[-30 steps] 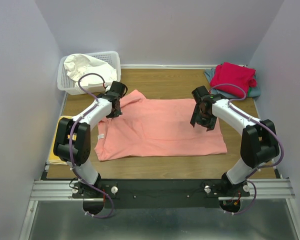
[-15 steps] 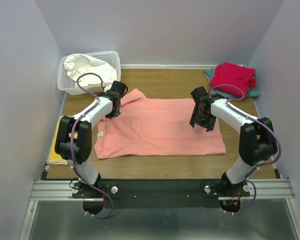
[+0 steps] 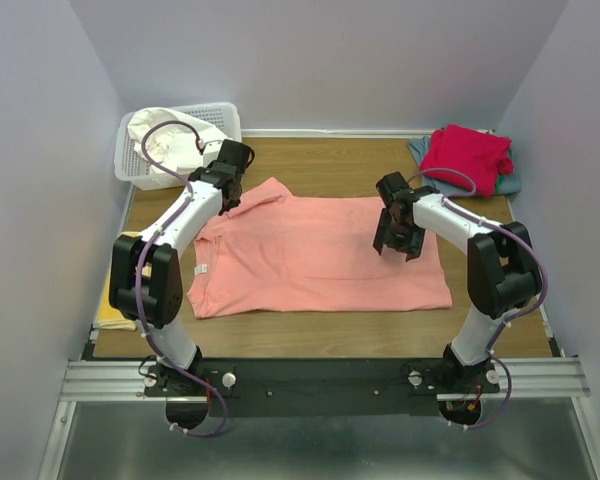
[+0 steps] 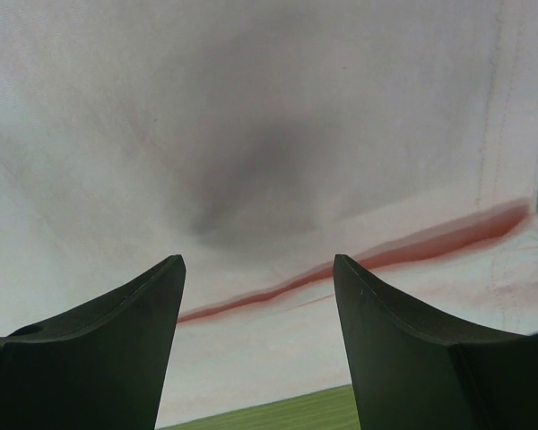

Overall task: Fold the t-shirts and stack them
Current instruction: Fold the tshirt

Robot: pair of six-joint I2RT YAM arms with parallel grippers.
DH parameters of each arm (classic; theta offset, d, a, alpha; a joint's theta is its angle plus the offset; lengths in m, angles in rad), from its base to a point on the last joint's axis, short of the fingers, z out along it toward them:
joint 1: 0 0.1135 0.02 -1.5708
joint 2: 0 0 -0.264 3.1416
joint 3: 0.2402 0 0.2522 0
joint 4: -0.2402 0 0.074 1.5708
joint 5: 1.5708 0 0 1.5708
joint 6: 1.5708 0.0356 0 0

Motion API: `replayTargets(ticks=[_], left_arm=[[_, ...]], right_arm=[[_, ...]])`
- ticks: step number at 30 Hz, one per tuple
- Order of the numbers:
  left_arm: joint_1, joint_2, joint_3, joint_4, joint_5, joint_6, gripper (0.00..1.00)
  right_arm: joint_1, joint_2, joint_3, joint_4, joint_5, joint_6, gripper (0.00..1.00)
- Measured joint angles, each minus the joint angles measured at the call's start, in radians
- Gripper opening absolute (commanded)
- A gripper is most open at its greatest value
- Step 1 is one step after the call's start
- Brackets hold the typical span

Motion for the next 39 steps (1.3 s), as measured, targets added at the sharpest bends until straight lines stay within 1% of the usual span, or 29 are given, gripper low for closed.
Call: replayTargets(ticks=[4, 6, 13, 17, 23, 29, 37, 39], left_arm=[[0.006, 0.023, 0.012, 0.042, 0.043, 0.018, 0.43], [0.019, 0.058, 0.024, 0.069, 0.072, 0.021, 0.43], [0.115, 0.204, 0.063, 0.117, 0.183, 0.021, 0.42], [0.146, 0.238, 0.097, 0.117, 0.213, 0.022, 0.42], [0.153, 0.252, 0.156, 0.117, 0.237, 0.039, 0.4], [0.153, 0.272, 0.175, 0.117, 0.256, 0.066, 0.4], [0.153, 0.314, 0.179, 0.119, 0.288, 0.101, 0.4], [0.153, 0.34, 0.19, 0.123, 0.321, 0.108, 0.4]], right_arm=[[0.0, 0.0, -0.04, 0.041, -0.04, -0.011, 0.75], [0.0, 0.001, -0.081, 0.065, -0.061, -0.015, 0.75], [0.0, -0.018, -0.14, 0.118, -0.095, -0.013, 0.75], [0.0, -0.023, -0.15, 0.12, -0.093, 0.0, 0.75], [0.005, -0.054, -0.191, 0.12, -0.067, 0.043, 0.75], [0.005, -0.109, -0.246, 0.108, -0.041, 0.1, 0.77], [0.005, -0.163, -0.289, 0.031, 0.005, 0.175, 0.77], [0.005, -0.166, -0.289, 0.01, 0.017, 0.186, 0.77]])
